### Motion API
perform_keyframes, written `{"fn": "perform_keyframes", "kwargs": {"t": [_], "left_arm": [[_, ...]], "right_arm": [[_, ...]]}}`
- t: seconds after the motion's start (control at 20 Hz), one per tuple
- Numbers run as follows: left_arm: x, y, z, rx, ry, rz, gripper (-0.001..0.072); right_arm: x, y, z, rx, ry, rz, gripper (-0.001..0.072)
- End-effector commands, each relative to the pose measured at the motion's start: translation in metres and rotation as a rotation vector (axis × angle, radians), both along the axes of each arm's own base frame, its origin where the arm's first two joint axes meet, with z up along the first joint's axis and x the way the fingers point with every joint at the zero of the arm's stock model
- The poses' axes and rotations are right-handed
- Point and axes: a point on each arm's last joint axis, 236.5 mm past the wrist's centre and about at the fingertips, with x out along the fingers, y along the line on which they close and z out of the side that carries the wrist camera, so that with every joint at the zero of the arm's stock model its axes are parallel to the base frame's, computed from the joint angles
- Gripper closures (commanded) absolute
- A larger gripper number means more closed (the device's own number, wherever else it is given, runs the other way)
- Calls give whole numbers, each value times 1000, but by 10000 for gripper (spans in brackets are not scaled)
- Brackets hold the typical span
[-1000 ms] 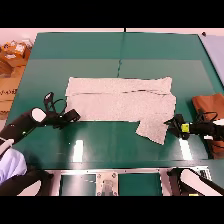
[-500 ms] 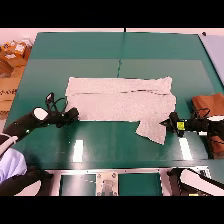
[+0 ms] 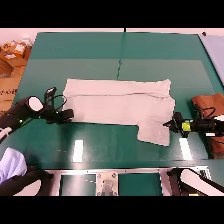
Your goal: Fold the shirts.
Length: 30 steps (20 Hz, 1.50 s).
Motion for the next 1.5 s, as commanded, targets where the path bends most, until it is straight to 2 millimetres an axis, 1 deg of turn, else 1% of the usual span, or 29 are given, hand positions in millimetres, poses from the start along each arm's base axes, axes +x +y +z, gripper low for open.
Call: {"fn": "perform_keyframes", "kwargs": {"t": [0.0,0.15,0.2,0.25,0.3,0.35,0.4,0.5,0.6,0.75,0.85,0.95,1.0,1.15,1.25,1.3,1.35,1.4,1.45], "left_arm": [[-16,18,-2,79,66,-57,690],[-16,16,-1,70,66,-53,689],[-16,15,-1,69,67,-57,689],[-17,12,0,59,62,-78,689],[-14,10,4,50,52,-89,690],[-6,7,11,41,29,-92,689],[4,6,20,39,-5,-99,690],[33,3,43,40,-104,-113,690],[60,1,58,41,-159,-117,691],[99,2,62,63,-185,-114,691],[124,-1,57,62,-193,-108,691],[146,-3,45,62,-184,-107,691],[155,-5,40,60,-179,-97,691],[180,-7,24,58,-185,-94,689],[196,-11,23,42,-243,-81,687],[206,-10,26,44,-283,-67,686],[213,-9,30,49,-316,-58,565],[219,-6,35,65,-344,-59,187],[225,-1,42,86,-363,-58,0]], "right_arm": [[-5,-7,5,-18,6,-13,698],[-8,2,8,2,13,15,698],[-8,7,10,19,9,22,698],[-3,13,16,42,-9,19,698],[7,20,25,71,-54,17,699],[20,25,38,100,-102,8,699],[35,29,53,109,-153,14,698],[62,33,79,86,-233,44,698],[94,32,97,47,-294,57,699],[141,16,112,18,-353,32,699],[162,11,109,17,-354,39,698],[184,8,93,5,-352,47,698],[193,7,83,1,-342,44,698],[215,8,39,-5,-300,59,698],[228,5,13,-25,-294,71,698],[236,2,7,-30,-294,66,697],[243,-2,6,-35,-305,68,677],[247,-6,13,-44,-336,89,605],[249,-10,28,-37,-365,119,471]]}}
